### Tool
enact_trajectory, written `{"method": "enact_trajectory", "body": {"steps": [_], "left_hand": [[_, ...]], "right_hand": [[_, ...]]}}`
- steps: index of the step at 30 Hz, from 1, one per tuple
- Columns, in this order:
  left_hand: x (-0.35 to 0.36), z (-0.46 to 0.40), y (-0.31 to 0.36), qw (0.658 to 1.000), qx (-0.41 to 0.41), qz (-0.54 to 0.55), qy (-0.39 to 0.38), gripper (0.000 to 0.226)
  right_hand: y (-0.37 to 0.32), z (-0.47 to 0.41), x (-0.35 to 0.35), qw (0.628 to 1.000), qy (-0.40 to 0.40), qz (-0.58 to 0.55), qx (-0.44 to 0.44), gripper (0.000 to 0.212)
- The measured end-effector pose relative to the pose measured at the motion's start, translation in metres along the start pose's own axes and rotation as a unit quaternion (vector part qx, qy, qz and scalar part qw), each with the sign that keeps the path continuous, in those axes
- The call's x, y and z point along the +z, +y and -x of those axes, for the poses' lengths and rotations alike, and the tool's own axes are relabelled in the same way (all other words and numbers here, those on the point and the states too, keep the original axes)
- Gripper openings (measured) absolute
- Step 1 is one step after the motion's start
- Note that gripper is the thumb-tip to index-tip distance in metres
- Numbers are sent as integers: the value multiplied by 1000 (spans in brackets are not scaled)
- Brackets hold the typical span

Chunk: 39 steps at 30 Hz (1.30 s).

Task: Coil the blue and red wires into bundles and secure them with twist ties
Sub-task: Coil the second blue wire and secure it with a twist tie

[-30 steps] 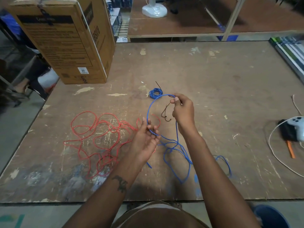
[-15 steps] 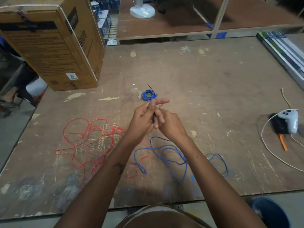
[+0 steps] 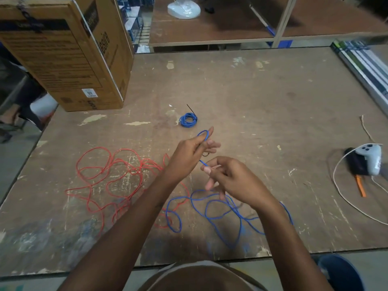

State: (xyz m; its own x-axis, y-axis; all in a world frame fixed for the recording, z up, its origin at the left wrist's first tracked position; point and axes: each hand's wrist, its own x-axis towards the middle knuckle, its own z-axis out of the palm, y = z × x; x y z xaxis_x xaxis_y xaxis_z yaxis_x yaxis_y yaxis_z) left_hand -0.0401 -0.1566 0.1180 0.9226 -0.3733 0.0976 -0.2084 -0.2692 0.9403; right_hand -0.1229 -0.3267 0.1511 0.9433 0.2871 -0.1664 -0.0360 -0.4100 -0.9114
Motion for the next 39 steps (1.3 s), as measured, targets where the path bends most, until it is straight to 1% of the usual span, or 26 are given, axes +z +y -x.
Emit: {"method": "enact_trajectory", "body": {"steps": [2, 3, 5, 6, 8, 9, 10, 12, 14, 15, 17, 18, 20, 22, 23, 25, 26, 27, 29, 30, 31, 32, 34, 36, 37, 39], "left_hand": [[-6, 0, -1, 996, 30, -87, 10, 39], [-10, 0, -1, 992, 48, -119, 20, 37], [-17, -1, -1, 983, 64, -173, 22, 37], [-19, 0, -1, 980, 66, -186, 16, 38], [-20, 5, 0, 983, 65, -171, 3, 38], [-19, 8, 4, 988, 61, -142, -5, 38], [-16, 11, 8, 993, 58, -103, -14, 39], [-11, 19, 14, 998, 50, -30, -38, 44], [-8, 24, 18, 997, 20, 11, -74, 49], [-9, 26, 20, 996, -1, 18, -89, 55], [-15, 29, 22, 993, -20, 31, -109, 67], [-20, 32, 26, 992, -19, 50, -117, 67], [-28, 39, 36, 985, -27, 121, -122, 59], [-33, 43, 52, 976, -18, 185, -115, 52], [-33, 44, 59, 975, -6, 195, -107, 51], [-32, 43, 72, 979, 16, 185, -83, 51], [-31, 40, 74, 984, 12, 166, -60, 51], [-31, 37, 73, 989, -7, 143, -33, 50], [-31, 33, 66, 995, -49, 82, 7, 48], [-30, 33, 64, 996, -63, 56, 13, 48], [-27, 33, 61, 996, -76, 51, 16, 48], [-25, 34, 60, 994, -88, 70, 19, 48], [-19, 37, 58, 986, -103, 129, 7, 50], [-11, 41, 58, 978, -110, 177, -14, 51], [-8, 44, 58, 975, -110, 193, -11, 50], [-2, 45, 55, 973, -108, 204, 25, 47]], "right_hand": [[0, 7, -11, 990, -43, -133, 11, 19], [2, 12, -17, 983, -58, -177, 9, 24], [6, 20, -29, 972, -75, -221, 2, 30], [6, 21, -33, 970, -78, -231, -6, 30], [2, 19, -39, 968, -59, -242, -39, 24], [-1, 14, -41, 970, -26, -236, -60, 21], [-2, 6, -42, 974, 22, -212, -80, 18], [-3, -12, -40, 977, 138, -117, -111, 19], [-2, -30, -35, 961, 233, -4, -147, 15], [-2, -37, -33, 951, 261, 42, -159, 14], [0, -48, -34, 936, 286, 95, -181, 14], [-1, -53, -36, 932, 289, 105, -191, 13], [1, -65, -37, 937, 273, 99, -191, 15], [8, -76, -29, 952, 224, 85, -189, 18], [12, -79, -21, 961, 189, 67, -190, 20], [21, -80, 4, 973, 140, -4, -182, 38], [25, -79, 16, 974, 141, -47, -172, 43], [29, -77, 27, 970, 161, -90, -158, 41], [38, -73, 44, 951, 229, -166, -128, 30], [41, -71, 48, 939, 257, -199, -113, 27], [42, -70, 49, 930, 275, -223, -98, 26], [42, -70, 49, 926, 287, -232, -85, 25], [39, -71, 40, 931, 292, -211, -64, 27], [36, -75, 26, 944, 286, -152, -61, 28], [35, -76, 20, 950, 279, -130, -58, 28], [36, -76, 14, 962, 257, -79, -39, 30]]}}
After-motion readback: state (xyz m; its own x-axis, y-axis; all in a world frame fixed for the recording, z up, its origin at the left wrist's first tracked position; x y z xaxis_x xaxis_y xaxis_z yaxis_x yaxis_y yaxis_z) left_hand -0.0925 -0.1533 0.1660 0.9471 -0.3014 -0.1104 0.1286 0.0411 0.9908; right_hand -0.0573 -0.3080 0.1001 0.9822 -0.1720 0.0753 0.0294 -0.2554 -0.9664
